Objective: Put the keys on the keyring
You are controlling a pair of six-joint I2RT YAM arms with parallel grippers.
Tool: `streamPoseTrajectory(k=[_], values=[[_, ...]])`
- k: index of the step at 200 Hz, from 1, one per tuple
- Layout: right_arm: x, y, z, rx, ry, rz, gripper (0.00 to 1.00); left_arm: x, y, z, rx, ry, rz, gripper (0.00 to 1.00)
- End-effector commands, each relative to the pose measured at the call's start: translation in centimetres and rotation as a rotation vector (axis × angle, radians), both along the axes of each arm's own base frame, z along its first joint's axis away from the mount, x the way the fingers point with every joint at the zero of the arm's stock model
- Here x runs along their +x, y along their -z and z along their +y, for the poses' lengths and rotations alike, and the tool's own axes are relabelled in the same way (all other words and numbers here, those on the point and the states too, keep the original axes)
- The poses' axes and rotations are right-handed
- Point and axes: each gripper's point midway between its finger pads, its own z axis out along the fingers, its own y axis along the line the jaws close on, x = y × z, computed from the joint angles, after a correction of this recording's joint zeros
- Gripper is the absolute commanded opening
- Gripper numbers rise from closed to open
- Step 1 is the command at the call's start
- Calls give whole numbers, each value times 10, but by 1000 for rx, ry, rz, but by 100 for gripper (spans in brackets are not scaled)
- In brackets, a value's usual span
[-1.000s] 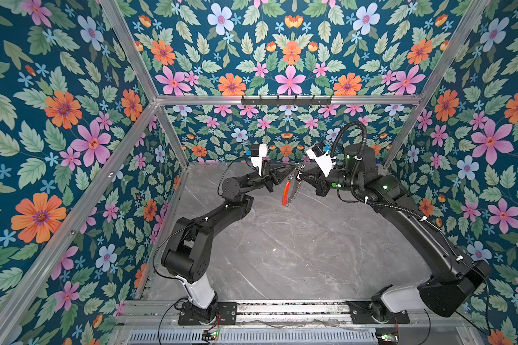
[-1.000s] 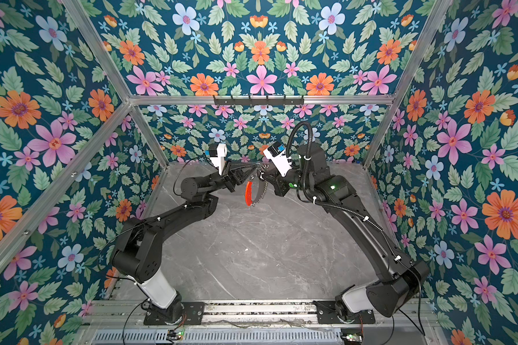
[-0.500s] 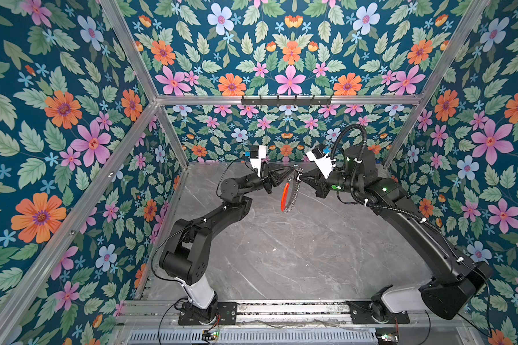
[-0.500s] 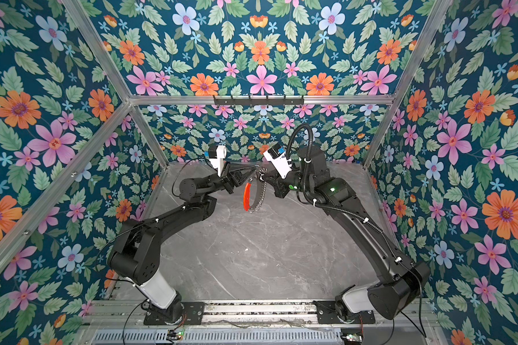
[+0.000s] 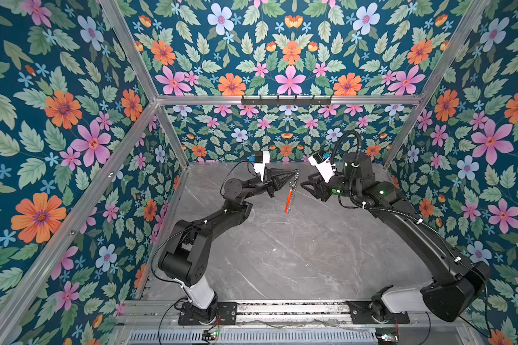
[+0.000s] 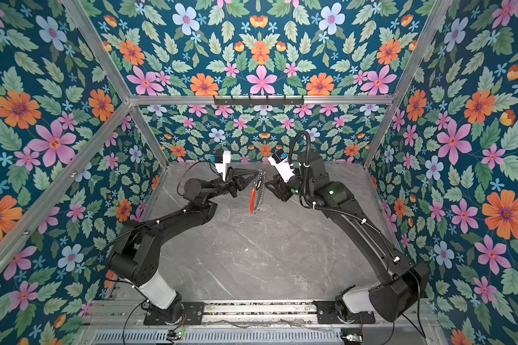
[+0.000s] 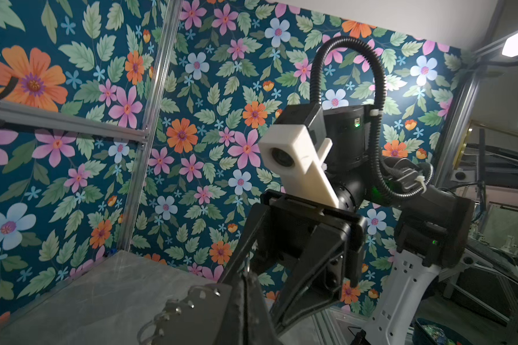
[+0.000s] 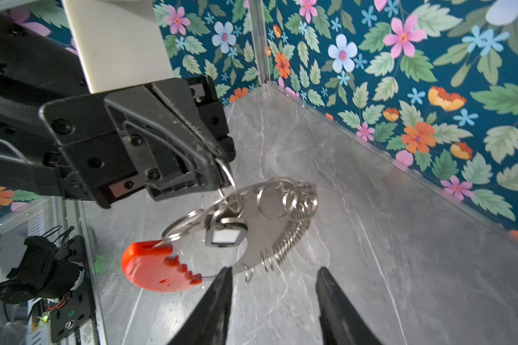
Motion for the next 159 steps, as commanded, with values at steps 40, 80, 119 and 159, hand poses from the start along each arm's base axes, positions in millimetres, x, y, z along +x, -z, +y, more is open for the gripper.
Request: streamPoseTrajectory(k=[40,80,119,159], values=[[41,-6,-118,149,524,-27,47,22,46,-68,46,17,41,0],[45,3,-143,182,609,-3,47,44,82,-123,13,29,81,0],[48,19,-135,190,572,45,47,68,175,-109,131,-91,145,0],[51,26,-128,205,548,65,47,65,245,-73,225,-162,233,0]])
